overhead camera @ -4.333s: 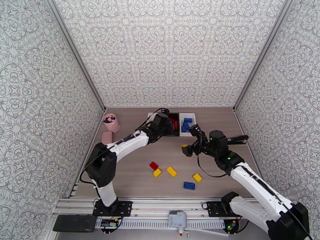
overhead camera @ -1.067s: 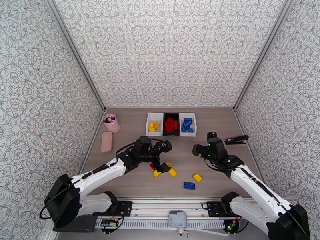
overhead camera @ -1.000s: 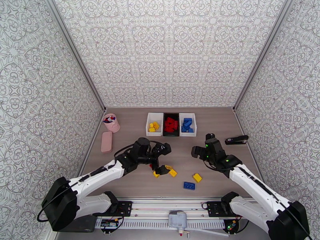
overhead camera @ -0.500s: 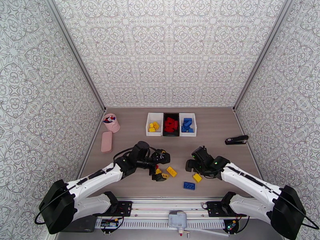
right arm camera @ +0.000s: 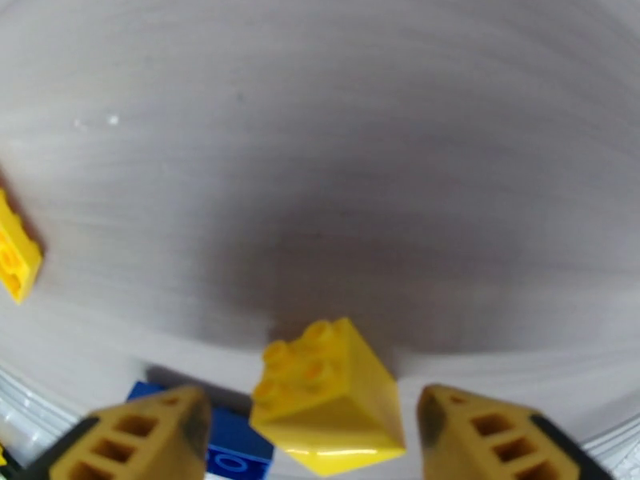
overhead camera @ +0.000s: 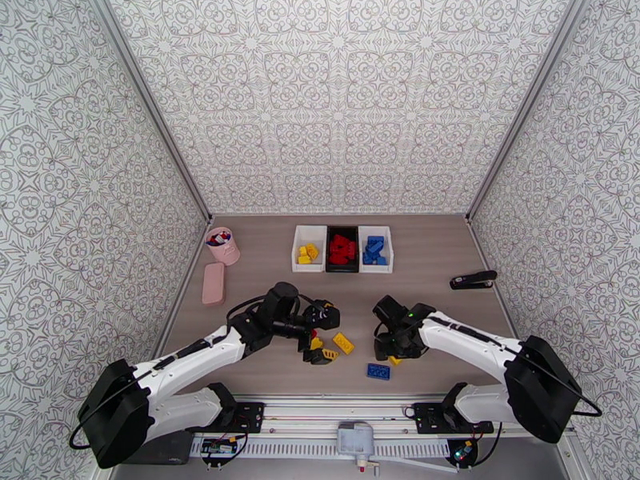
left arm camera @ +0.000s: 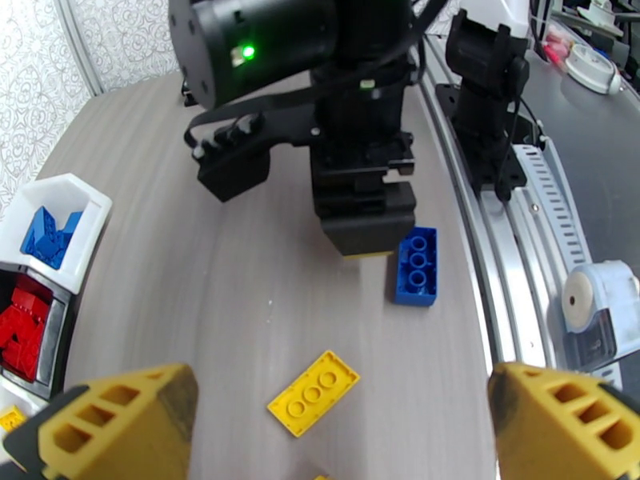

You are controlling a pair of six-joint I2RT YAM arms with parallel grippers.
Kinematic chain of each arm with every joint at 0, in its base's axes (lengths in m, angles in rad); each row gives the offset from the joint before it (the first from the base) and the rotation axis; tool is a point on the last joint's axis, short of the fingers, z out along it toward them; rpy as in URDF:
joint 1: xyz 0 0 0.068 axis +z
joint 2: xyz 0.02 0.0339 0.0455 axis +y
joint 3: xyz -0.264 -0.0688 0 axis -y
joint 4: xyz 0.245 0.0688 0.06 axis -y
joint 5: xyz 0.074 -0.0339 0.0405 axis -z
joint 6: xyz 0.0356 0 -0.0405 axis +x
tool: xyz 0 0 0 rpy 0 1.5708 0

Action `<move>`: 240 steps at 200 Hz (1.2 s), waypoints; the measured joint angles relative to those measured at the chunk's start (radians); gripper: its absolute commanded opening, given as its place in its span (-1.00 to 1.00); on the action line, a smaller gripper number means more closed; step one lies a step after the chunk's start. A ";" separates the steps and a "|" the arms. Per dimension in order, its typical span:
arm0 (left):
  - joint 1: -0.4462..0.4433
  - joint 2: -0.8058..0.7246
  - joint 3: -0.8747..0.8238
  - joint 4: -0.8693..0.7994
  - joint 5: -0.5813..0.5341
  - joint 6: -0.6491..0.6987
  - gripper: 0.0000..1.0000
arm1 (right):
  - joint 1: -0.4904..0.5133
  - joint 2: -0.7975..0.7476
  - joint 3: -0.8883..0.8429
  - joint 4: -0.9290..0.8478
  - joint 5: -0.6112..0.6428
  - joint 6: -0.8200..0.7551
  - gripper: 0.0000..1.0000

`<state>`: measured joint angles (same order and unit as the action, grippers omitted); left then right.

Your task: Sort the legos into containers by color

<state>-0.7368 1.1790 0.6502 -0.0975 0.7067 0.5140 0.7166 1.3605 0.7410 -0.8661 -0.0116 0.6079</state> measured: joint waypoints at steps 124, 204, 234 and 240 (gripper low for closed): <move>0.000 -0.002 0.000 0.000 0.003 0.011 0.99 | 0.000 0.037 0.006 -0.011 0.003 -0.057 -0.38; 0.008 -0.049 -0.020 0.027 -0.111 -0.096 0.99 | -0.008 -0.053 0.089 0.022 0.053 -0.056 -0.47; 0.009 -0.102 -0.041 0.054 -0.187 -0.187 0.99 | -0.035 -0.092 0.140 0.116 0.081 -0.059 -0.50; 0.012 -0.116 -0.049 0.063 -0.201 -0.203 0.99 | -0.041 -0.093 0.148 0.136 0.087 -0.059 -0.51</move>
<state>-0.7250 1.0630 0.6014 -0.0345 0.5060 0.3111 0.6754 1.2678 0.8894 -0.7300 0.0750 0.5488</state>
